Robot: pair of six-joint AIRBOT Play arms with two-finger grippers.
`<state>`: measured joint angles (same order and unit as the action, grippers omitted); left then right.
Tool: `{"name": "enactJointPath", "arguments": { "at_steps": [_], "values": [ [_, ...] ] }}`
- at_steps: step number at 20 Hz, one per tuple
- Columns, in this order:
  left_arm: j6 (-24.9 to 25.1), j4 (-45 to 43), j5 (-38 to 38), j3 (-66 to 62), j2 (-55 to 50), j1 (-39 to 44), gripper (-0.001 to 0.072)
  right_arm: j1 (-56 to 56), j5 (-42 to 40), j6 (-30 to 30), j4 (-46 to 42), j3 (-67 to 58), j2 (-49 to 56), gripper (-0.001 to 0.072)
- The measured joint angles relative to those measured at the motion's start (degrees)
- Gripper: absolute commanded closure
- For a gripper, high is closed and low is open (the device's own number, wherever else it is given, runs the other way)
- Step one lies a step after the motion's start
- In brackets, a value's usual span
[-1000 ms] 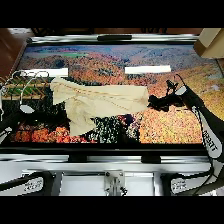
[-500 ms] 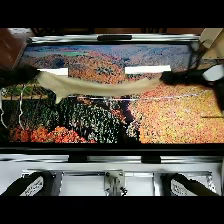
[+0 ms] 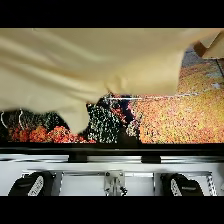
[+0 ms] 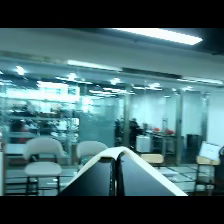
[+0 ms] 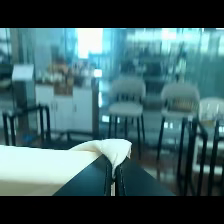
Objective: Fold the shirts.
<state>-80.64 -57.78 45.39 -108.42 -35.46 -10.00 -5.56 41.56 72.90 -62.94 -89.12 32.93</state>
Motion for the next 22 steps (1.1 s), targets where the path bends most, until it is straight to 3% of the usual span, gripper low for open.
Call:
{"name": "enactJointPath", "arguments": {
  "at_steps": [4, 9, 12, 17, 22],
  "values": [
    [-1.2, -4.8, 6.1, 0.6, 0.3, -0.1, 0.0676, 0.0, 4.2, 2.4, -6.6, -0.4, -1.4, 0.0646],
    [-1.1, -8.9, 14.1, 8.6, -3.3, -0.1, 0.0675, 0.0, 23.6, 2.9, -14.9, 2.4, 6.7, 0.0646],
    [-0.1, -9.9, 16.1, 17.5, -7.5, 0.0, 0.0676, 0.0, 28.1, 2.9, -17.8, 9.4, 13.8, 0.0646],
    [0.3, -9.7, 7.4, 28.6, -19.7, 0.0, 0.0676, 0.0, 11.9, 5.9, -14.8, 17.3, 30.3, 0.0646],
    [0.4, -2.6, -2.9, 31.1, -35.4, 0.6, 0.0675, 0.5, -6.8, 11.4, -0.1, 18.9, 46.6, 0.0646]
  ]
}}
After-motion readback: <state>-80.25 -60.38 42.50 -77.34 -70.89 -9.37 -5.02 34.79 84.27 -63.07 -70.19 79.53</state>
